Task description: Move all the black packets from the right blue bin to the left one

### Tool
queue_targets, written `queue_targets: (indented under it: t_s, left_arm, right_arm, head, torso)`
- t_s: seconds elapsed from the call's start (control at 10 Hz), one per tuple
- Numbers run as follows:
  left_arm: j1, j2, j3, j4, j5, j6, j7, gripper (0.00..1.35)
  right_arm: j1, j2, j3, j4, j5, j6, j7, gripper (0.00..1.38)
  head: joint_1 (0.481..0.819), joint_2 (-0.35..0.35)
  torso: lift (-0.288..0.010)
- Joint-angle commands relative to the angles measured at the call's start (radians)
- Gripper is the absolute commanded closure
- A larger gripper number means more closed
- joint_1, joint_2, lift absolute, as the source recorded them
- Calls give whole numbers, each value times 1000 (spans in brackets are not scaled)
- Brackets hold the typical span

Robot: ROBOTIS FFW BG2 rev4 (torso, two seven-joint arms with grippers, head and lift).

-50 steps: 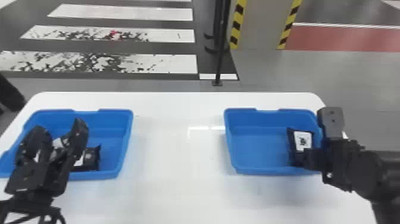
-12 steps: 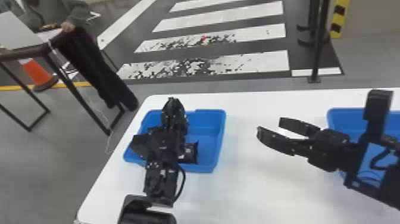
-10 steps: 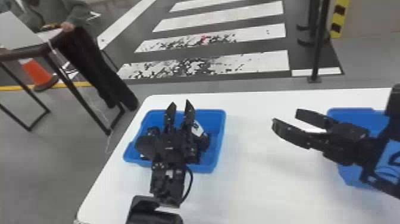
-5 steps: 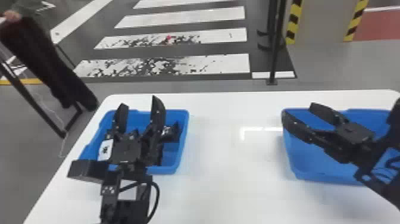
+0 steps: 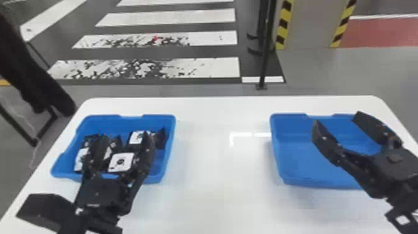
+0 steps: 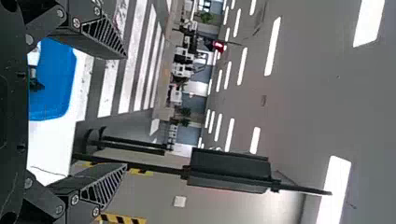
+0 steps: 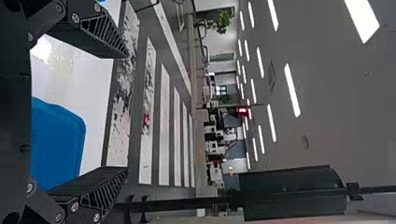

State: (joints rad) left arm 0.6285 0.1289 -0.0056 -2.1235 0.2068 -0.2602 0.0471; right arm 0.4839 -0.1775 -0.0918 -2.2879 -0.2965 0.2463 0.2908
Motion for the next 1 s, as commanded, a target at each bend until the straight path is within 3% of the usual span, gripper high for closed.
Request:
queue_targets:
  t_s: [0.0,0.2,0.9]
  left_arm:
    - [39,-18,26,-30,-115,42,7,248]
    - [64,-32,53,-57,-173,32,27,248]
    - [76,-28,45,-60,-129,7,27,248]
  right_arm:
    - [98,35,-24,-35,9,-30,-25,190]
    - [130,52,-38,-35,31,-30,-35,190]
    - [135,53,-40,-40,31,-35,-35,185]
  head:
    - [695,69]
    - [695,56]
    - [695,58]
  torso:
    - [-168]
    - [-168]
    - [-168]
